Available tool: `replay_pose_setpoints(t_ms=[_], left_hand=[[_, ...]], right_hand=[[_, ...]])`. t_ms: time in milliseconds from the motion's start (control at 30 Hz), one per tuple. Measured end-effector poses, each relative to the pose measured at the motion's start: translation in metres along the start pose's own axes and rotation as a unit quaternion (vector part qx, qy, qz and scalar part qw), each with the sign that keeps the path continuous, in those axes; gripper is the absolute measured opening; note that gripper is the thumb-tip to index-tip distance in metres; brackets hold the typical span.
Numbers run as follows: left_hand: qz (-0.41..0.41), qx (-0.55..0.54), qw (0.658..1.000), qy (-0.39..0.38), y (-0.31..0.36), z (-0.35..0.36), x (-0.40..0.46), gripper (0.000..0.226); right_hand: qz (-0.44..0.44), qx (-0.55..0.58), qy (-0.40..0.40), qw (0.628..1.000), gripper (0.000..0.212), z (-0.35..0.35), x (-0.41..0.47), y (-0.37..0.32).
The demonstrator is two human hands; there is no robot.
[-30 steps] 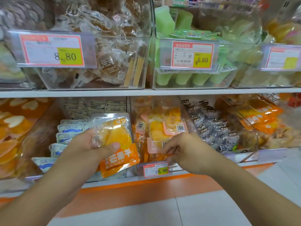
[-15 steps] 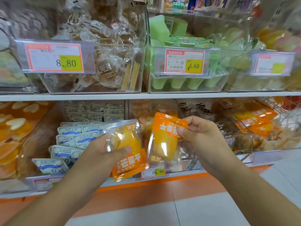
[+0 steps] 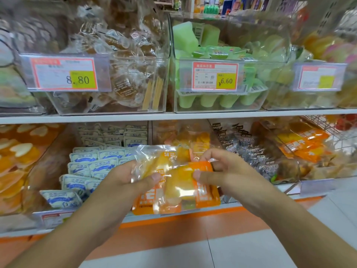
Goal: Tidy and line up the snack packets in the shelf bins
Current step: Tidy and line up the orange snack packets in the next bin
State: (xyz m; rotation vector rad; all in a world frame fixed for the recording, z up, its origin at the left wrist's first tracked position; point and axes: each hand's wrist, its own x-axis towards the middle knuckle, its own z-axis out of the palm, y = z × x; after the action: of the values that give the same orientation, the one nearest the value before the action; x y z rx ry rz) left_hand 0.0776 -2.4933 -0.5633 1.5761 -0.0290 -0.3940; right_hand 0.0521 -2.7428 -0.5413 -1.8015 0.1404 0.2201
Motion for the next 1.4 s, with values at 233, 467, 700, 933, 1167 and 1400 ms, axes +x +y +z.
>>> replay_pose_setpoints(t_ms=[233, 467, 700, 933, 1167, 1400], left_hand=[[0.03, -0.061, 0.996, 0.052, -0.001, 0.007, 0.0, 0.012], [0.044, -0.034, 0.998, 0.011, -0.009, 0.014, -0.005, 0.022], [0.045, -0.041, 0.996, 0.066, -0.008, -0.003, -0.005, 0.01], [0.012, -0.039, 0.986, 0.159, -0.004, -0.048, 0.003, 0.036], [-0.001, -0.016, 0.992, 0.123, -0.01, -0.052, 0.007, 0.022], [-0.005, -0.016, 0.992, 0.123, -0.006, -0.048, 0.009, 0.022]], right_hand=[[-0.01, 0.125, 0.064, 0.99, 0.033, 0.011, 0.005, 0.011], [-0.038, 0.004, 0.118, 0.992, 0.047, 0.05, 0.003, 0.012], [-0.105, -0.268, 0.114, 0.951, 0.044, 0.063, 0.005, 0.01], [-0.15, -0.369, 0.089, 0.913, 0.024, 0.043, 0.058, 0.016], [-0.121, -0.347, 0.075, 0.927, 0.02, 0.083, 0.093, 0.011], [-0.08, -0.158, 0.176, 0.968, 0.015, 0.053, 0.09, 0.001]])
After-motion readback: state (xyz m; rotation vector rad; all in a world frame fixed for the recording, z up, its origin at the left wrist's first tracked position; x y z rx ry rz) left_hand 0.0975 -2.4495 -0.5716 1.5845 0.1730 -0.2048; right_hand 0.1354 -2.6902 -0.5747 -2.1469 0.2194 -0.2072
